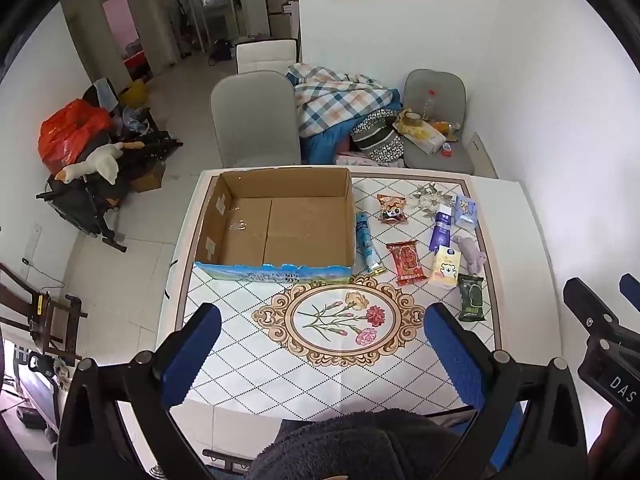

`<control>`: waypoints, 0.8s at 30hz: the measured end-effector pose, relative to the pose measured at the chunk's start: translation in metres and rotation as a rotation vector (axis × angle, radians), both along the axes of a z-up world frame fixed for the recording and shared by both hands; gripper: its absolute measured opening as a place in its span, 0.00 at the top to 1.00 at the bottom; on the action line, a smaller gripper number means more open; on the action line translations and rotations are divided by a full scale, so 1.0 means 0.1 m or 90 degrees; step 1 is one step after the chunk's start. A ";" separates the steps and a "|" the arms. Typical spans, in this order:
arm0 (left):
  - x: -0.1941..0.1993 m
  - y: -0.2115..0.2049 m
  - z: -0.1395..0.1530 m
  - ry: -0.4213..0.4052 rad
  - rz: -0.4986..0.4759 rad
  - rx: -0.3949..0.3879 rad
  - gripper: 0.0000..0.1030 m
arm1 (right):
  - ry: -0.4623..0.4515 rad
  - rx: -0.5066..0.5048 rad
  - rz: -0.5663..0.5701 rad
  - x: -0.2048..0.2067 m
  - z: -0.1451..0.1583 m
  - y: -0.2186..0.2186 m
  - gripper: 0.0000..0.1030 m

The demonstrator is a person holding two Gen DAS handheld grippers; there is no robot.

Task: Organize soft objects

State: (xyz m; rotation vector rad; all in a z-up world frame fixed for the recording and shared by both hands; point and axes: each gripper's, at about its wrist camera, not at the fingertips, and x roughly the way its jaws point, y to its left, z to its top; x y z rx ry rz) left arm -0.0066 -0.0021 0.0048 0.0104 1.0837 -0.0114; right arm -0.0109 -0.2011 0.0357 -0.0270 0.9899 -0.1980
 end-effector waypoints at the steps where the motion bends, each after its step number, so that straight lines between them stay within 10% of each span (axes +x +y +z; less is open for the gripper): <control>1: 0.00 0.01 0.01 -0.002 0.001 0.000 0.00 | -0.001 -0.001 0.001 0.00 0.01 0.00 0.00; 24: -0.13 0.01 0.11 -0.039 0.004 0.010 0.00 | -0.025 0.003 0.008 -0.11 0.09 0.01 0.00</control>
